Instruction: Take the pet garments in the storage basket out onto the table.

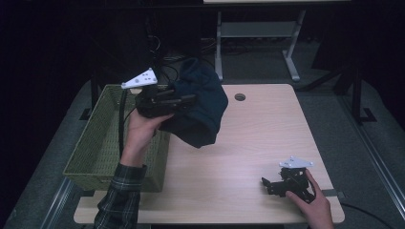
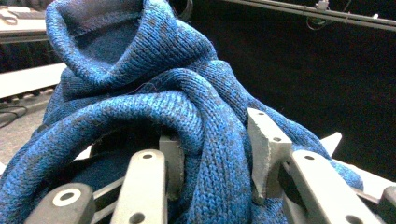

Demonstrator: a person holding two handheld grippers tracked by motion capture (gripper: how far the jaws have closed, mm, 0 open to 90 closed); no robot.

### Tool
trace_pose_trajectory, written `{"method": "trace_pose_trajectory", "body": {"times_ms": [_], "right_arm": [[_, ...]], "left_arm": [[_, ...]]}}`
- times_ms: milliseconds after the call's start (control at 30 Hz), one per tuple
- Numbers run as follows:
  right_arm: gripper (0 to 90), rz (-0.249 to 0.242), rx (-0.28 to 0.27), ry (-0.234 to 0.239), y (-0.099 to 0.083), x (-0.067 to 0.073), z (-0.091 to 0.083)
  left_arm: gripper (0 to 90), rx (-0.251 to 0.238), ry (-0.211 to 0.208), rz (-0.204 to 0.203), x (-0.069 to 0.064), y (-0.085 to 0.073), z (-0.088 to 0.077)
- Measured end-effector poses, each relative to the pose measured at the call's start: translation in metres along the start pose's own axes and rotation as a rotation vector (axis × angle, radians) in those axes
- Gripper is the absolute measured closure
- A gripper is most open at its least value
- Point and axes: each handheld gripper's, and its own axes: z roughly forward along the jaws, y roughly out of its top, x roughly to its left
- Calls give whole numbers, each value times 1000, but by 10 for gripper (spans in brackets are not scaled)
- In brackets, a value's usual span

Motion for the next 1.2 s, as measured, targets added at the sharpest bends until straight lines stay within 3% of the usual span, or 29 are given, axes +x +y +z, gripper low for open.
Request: {"method": "trace_pose_trajectory", "body": {"times_ms": [467, 833, 1200], "right_arm": [[0, -7, -2, 3, 0, 0, 0], [0, -9, -2, 4, 0, 0, 0], [0, -10, -2, 5, 0, 0, 0]], "left_arm": [[618, 64, -42, -14, -4, -13, 60], [617, 135, -57, -4, -9, -28, 98], [616, 239, -50, -23, -8, -57, 140]]}}
